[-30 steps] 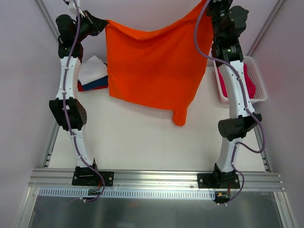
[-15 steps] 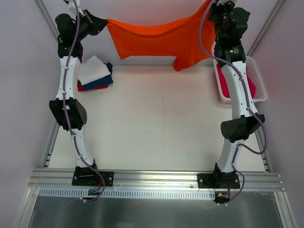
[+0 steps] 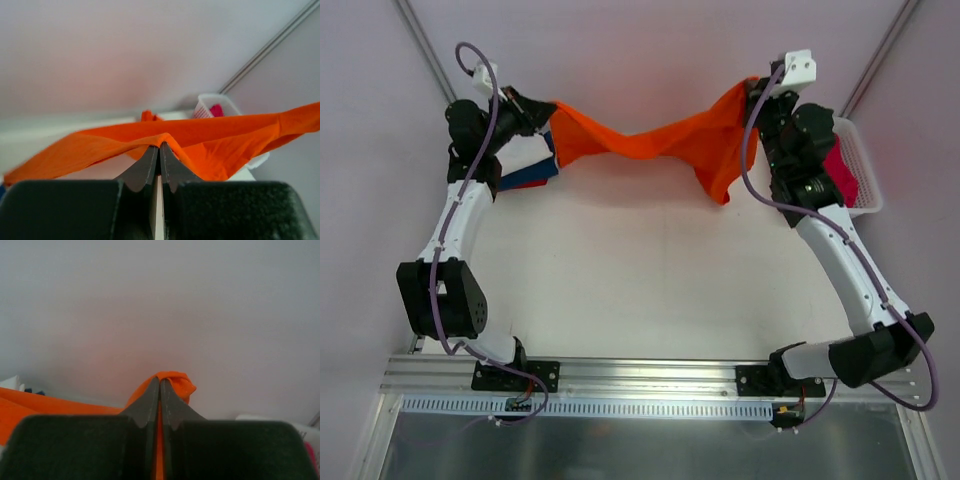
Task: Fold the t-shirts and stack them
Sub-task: Flatten the tshirt out
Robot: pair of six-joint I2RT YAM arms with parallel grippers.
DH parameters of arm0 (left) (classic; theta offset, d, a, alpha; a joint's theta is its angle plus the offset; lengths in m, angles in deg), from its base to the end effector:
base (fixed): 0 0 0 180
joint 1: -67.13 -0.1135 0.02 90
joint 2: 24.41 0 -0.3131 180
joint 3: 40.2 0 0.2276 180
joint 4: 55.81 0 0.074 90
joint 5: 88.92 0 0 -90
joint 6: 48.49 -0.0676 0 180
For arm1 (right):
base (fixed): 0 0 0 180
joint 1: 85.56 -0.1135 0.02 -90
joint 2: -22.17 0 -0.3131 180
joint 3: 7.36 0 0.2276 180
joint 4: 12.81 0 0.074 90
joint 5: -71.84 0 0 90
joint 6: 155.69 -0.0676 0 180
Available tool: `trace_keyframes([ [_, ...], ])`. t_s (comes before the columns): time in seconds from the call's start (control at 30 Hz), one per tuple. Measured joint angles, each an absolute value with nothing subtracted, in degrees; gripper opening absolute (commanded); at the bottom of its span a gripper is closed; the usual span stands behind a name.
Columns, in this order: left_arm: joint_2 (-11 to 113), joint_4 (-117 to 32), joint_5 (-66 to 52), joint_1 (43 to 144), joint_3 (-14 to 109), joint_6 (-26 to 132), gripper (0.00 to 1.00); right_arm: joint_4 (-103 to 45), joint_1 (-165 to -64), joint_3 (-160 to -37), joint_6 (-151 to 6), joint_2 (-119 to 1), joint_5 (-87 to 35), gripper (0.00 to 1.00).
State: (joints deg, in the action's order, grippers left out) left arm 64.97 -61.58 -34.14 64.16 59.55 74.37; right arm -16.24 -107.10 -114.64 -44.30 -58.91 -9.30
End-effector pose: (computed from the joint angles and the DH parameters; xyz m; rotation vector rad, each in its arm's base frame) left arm 0.3662 -0.0200 0.5035 0.1207 1.3853 -0.8324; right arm 0.2880 0.1025 0.5778 -0.3015 1.1396 -0.0884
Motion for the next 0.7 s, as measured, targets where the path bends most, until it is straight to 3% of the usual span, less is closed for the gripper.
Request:
trace_keyframes([
  [0.27,65.1,-66.1,-31.0,64.4,30.9,77.9,0.0,-20.1,-110.8,-85.8,-55.9,-42.0,-6.9,0.0],
  [0.7,49.6,-66.9,-25.4,66.5,6.2,81.2,0.0,-32.3,-116.7,-66.7,-73.5,-25.4,-6.9,0.0],
])
